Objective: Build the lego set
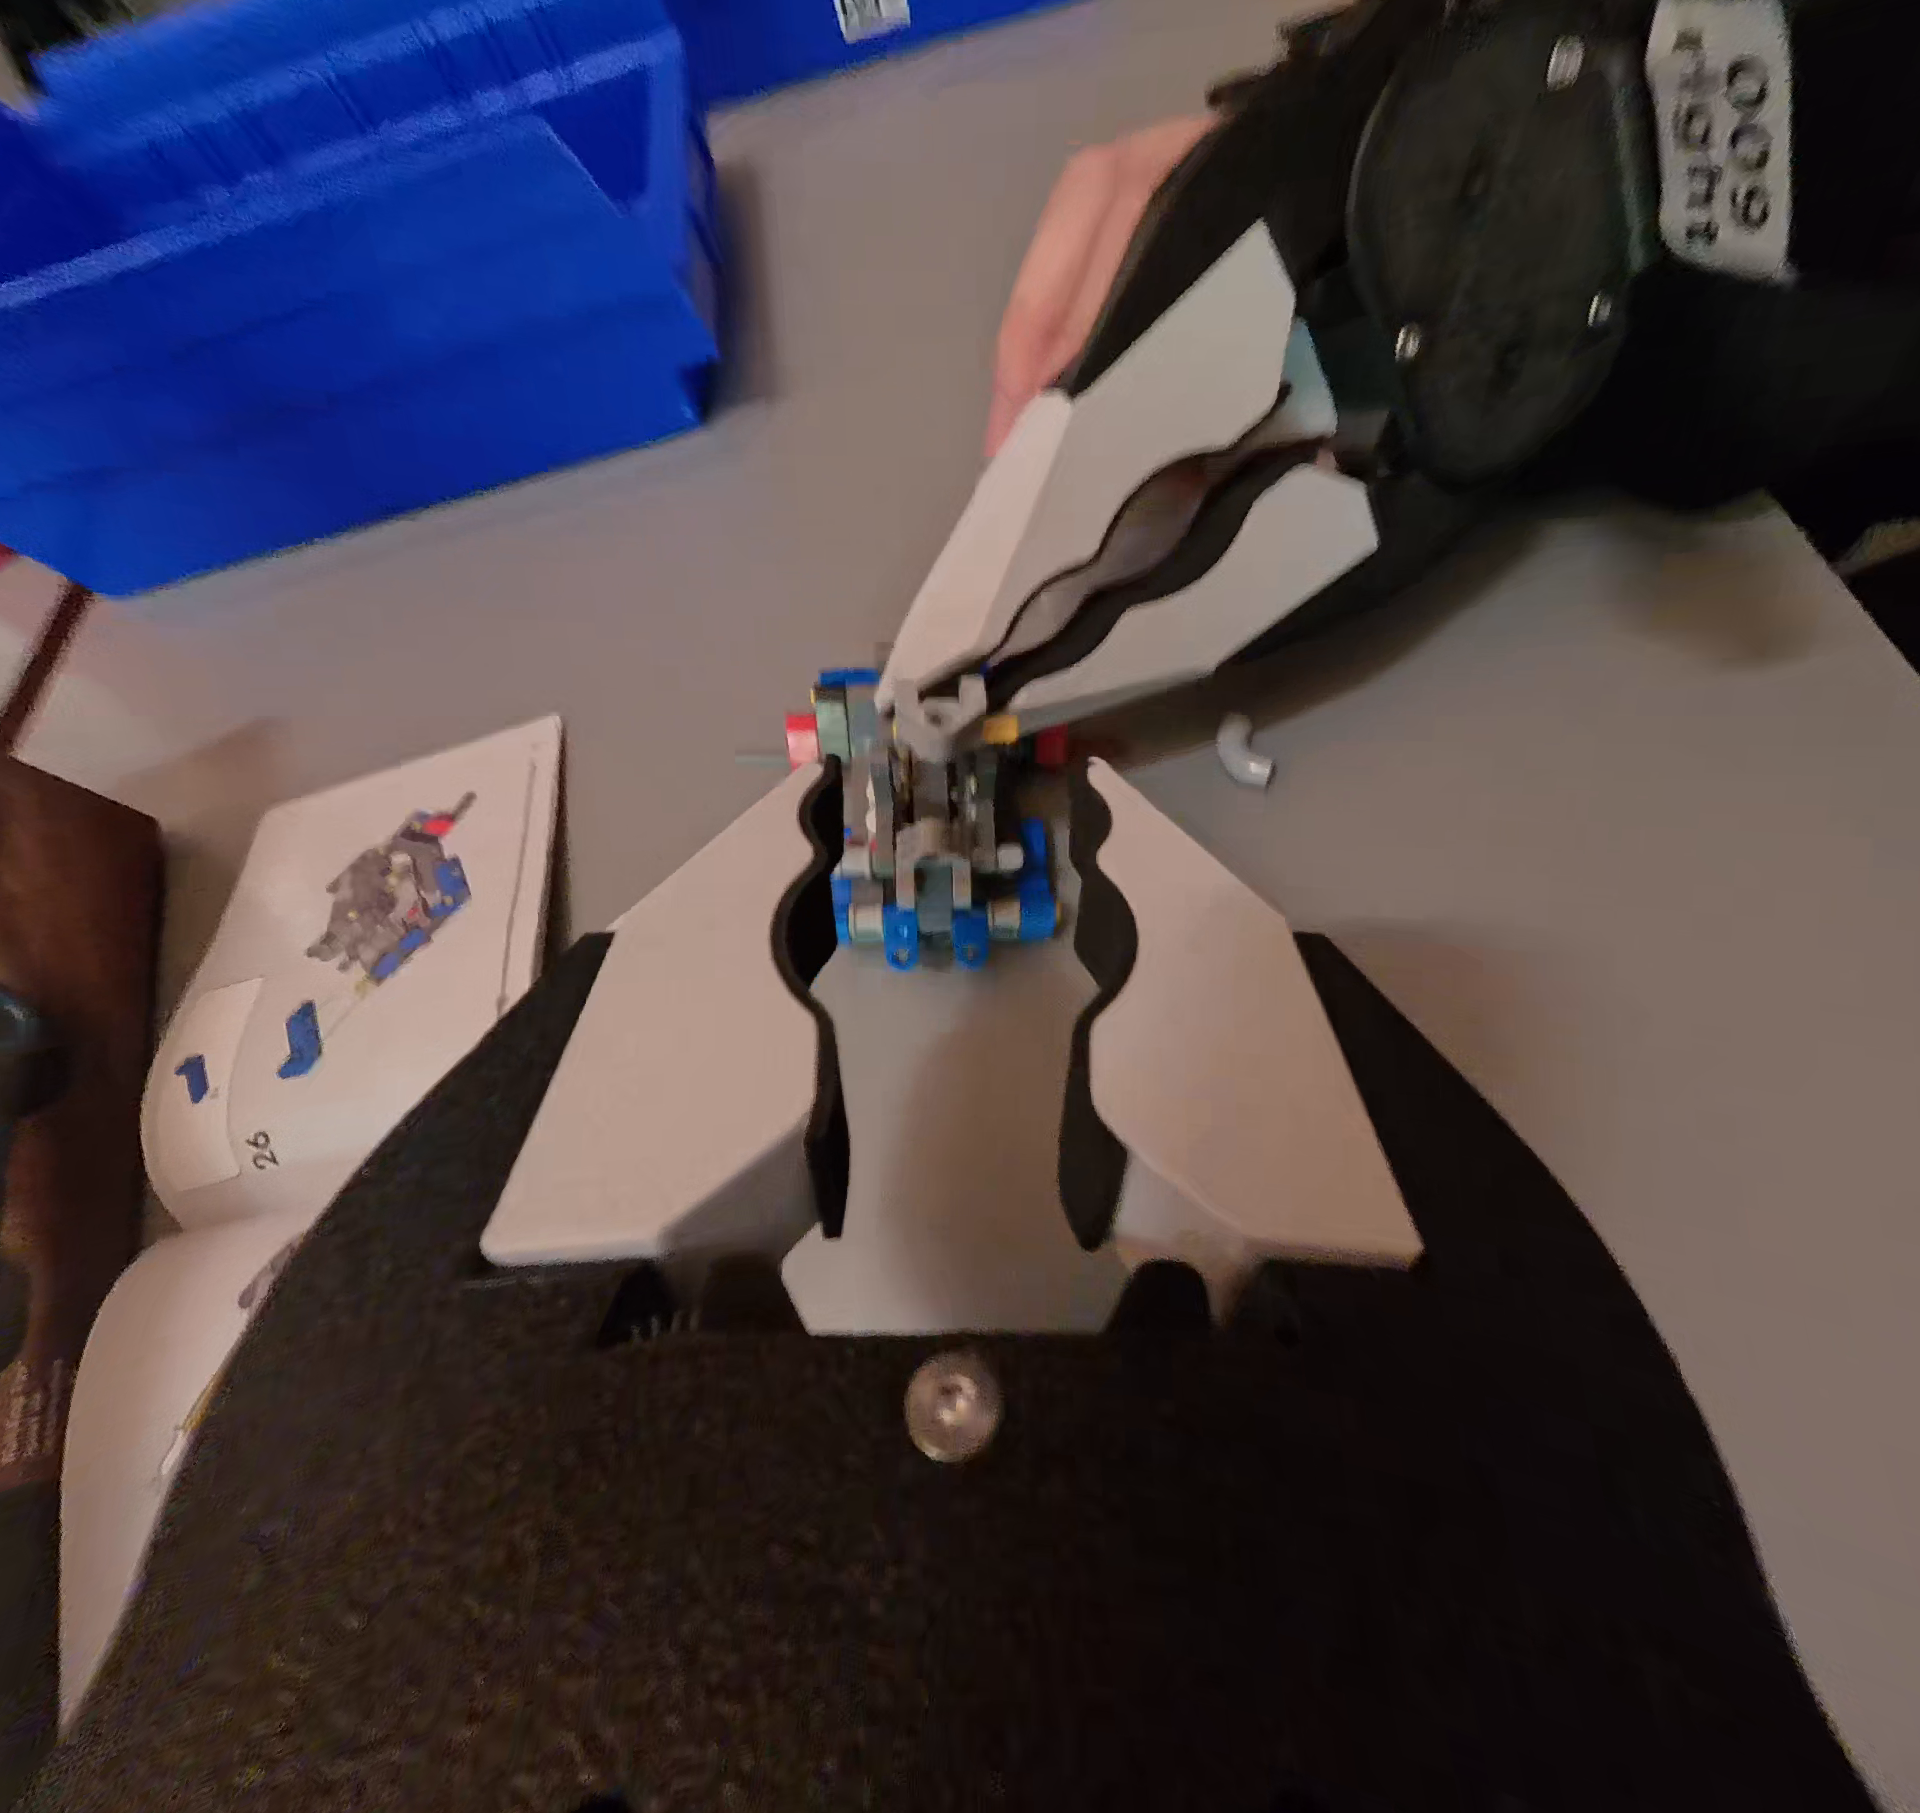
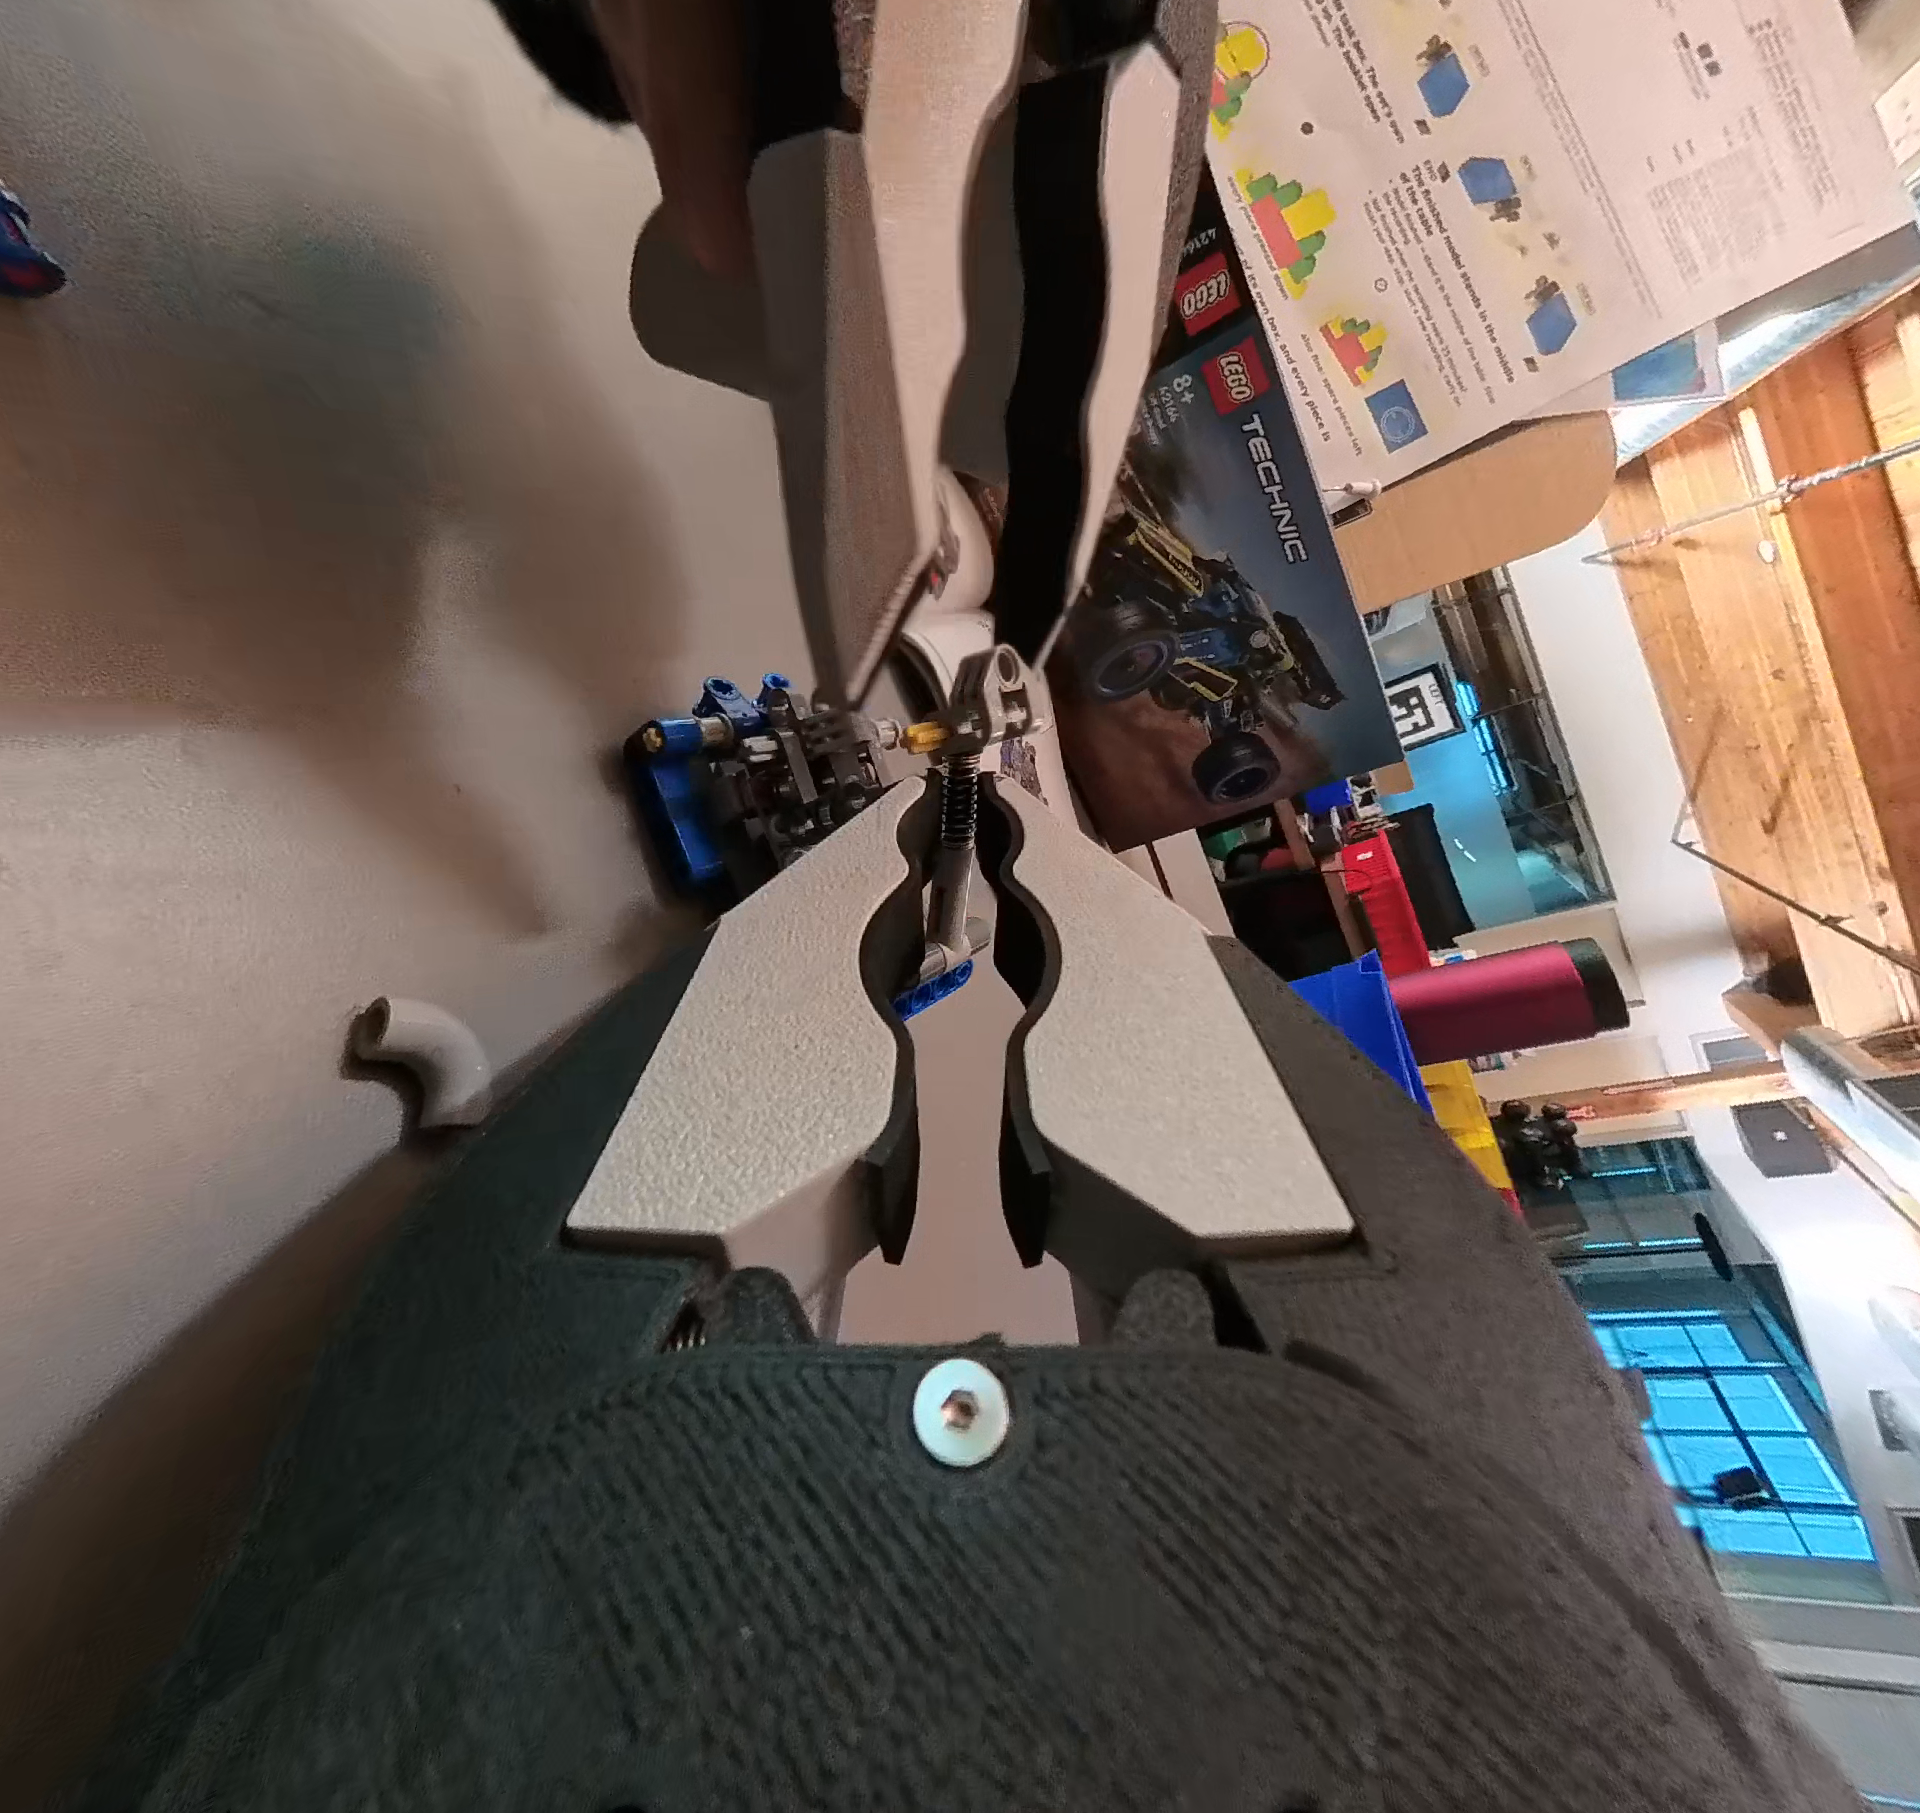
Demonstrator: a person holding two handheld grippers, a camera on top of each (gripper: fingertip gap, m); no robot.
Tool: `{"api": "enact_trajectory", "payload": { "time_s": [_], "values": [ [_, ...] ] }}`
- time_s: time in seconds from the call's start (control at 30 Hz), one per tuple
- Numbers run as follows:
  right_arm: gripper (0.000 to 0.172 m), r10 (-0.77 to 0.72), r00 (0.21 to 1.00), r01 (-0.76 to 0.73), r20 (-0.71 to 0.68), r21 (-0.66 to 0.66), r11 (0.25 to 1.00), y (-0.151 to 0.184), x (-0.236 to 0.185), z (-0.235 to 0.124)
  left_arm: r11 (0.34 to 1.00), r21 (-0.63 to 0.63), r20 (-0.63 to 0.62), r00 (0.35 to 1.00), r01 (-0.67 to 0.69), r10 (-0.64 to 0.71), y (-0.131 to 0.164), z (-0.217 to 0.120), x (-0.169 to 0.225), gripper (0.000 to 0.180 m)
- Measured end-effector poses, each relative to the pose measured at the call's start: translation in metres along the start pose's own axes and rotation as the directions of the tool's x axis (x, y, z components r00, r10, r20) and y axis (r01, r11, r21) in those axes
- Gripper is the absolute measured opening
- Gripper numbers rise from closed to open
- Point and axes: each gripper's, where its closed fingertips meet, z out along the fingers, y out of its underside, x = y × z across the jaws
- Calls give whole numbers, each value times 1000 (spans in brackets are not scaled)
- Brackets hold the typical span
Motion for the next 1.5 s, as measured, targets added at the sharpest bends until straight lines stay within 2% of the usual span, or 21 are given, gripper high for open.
{"api": "enact_trajectory", "payload": {
  "time_s": [0.07, 0.13, 0.23, 0.33, 0.63, 0.8, 0.93, 1.03, 1.2, 1.3, 1.5],
  "values": [
    [4, 21, 1000, -21, 10, -1, 1000, 2, 1, 0, 994, -103, -41, 998, 36, -40, 17, 1, -3, 41],
    [4, 8, 999, -7, 42, -16, 1000, 6, 2, 0, 986, -132, -58, 992, 100, -108, 26, 5, -8, 39],
    [4, -29, 995, 33, 97, -39, 999, 10, 5, 4, 981, -88, -67, 981, 175, -181, 26, 13, -10, 33],
    [4, -19, 989, 27, 147, -58, 998, 12, 6, 6, 983, -52, -25, 984, 177, -178, 26, 16, -17, 27],
    [4, -117, 984, 133, 136, -114, 984, 14, 11, 14, 974, -14, -25, 974, 225, -225, 29, 14, -21, 28],
    [4, -113, 982, 135, 154, -144, 980, 14, 10, 16, 990, -49, 29, 991, 129, -128, 28, 10, -22, 28],
    [5, -151, 980, 172, 129, -171, 970, 17, 12, 16, 994, 11, 28, 993, 111, -111, 7, -2, -22, 22],
    [5, -170, 979, 189, 115, -187, 964, 16, 12, 17, 995, -46, 62, 995, 86, -83, 15, -1, -26, 24],
    [4, -121, 984, 145, 132, -190, 971, 13, 14, 19, 997, -59, 73, 997, 44, -40, 16, 11, -20, 23],
    [4, -115, 982, 142, 148, -188, 972, 14, 15, 20, 995, -95, 128, 992, 3, 9, 24, 15, -27, 15],
    [4, -100, 981, 129, 163, -176, 976, 14, 13, 20, 999, -52, 102, 995, -10, 15, 24, 21, -23, 20]
  ]
}}
